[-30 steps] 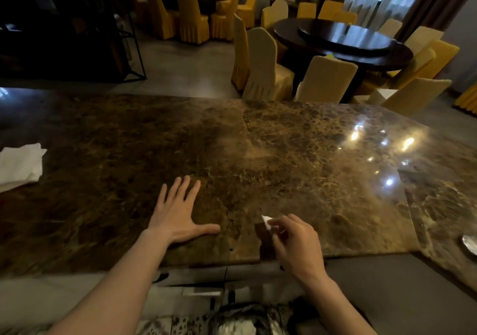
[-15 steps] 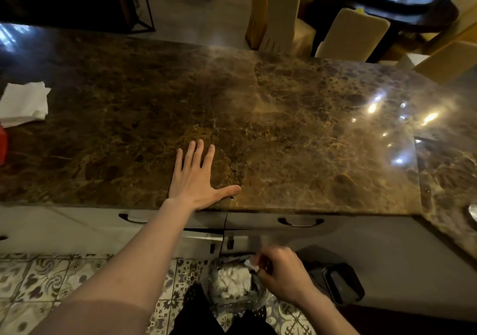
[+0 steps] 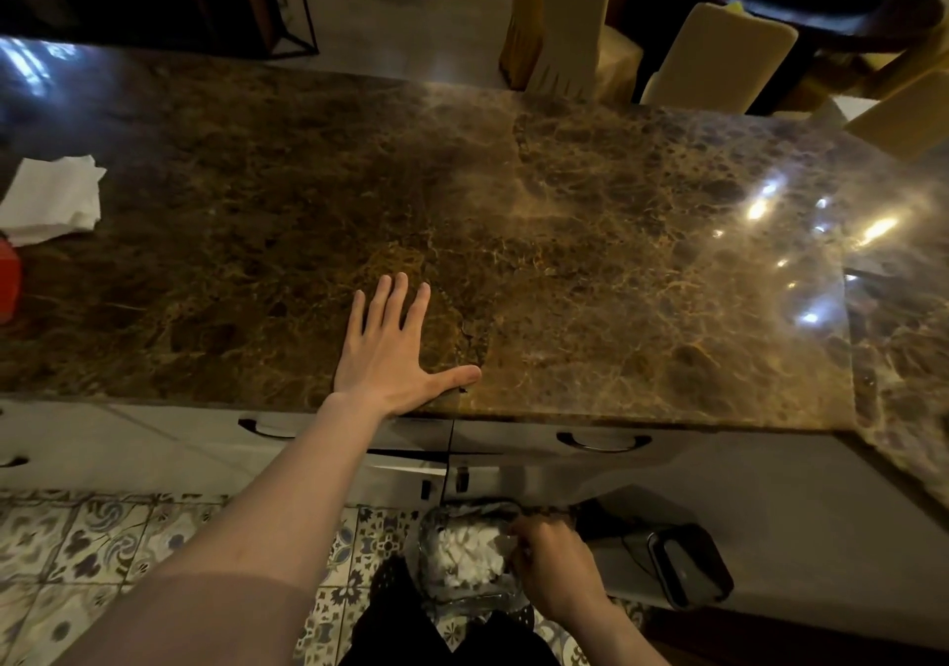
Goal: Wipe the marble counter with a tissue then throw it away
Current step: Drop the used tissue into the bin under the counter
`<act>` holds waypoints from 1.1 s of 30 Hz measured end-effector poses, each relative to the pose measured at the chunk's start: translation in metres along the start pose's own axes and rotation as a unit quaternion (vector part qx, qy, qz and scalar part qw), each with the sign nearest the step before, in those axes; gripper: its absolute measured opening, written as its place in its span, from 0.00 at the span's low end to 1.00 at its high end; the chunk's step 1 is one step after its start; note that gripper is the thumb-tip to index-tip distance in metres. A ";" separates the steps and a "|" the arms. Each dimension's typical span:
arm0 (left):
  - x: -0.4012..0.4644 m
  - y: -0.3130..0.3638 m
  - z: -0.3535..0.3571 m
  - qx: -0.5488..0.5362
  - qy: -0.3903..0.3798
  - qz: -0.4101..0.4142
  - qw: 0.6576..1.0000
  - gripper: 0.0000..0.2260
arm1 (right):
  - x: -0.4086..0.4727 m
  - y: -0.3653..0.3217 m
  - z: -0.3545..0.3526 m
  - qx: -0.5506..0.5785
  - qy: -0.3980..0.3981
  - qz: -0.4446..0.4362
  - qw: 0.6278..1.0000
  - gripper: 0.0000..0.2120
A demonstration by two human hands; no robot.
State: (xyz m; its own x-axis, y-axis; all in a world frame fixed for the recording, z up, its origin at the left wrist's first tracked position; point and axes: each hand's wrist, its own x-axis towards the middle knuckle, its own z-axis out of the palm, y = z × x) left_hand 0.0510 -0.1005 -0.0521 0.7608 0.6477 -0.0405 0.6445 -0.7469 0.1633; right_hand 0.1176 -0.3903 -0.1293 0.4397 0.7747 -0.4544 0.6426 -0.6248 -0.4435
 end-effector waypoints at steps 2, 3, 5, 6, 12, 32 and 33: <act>0.000 0.000 0.000 -0.001 -0.001 0.001 1.000 0.59 | 0.000 0.004 -0.001 0.000 -0.017 0.006 1.000 0.12; 0.000 0.000 0.000 -0.002 -0.001 0.002 1.000 0.59 | -0.001 0.008 -0.002 -0.001 -0.015 0.013 1.000 0.12; 0.001 0.000 0.000 -0.005 -0.003 0.001 1.000 0.60 | -0.003 0.015 -0.006 0.006 0.008 0.034 0.999 0.11; 0.000 0.000 0.000 -0.006 -0.003 0.001 1.000 0.60 | -0.003 0.019 -0.008 0.017 0.023 0.045 0.999 0.11; 0.000 -0.001 0.000 -0.010 -0.003 0.002 1.000 0.61 | 0.003 0.022 -0.013 0.073 0.058 0.078 0.993 0.09; -0.001 -0.001 -0.001 -0.004 -0.027 0.004 1.000 0.61 | -0.003 -0.059 -0.131 0.006 0.330 -0.210 0.920 0.17; 0.000 0.000 -0.003 -0.008 -0.034 0.001 0.999 0.62 | 0.004 -0.065 -0.146 0.015 0.354 -0.215 0.910 0.17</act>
State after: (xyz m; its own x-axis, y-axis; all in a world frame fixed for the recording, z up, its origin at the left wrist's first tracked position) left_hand 0.0503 -0.0998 -0.0489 0.7657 0.6342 -0.1074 0.6424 -0.7452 0.1790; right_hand 0.1690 -0.3330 0.0103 0.4522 0.8102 0.3729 0.8379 -0.2427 -0.4888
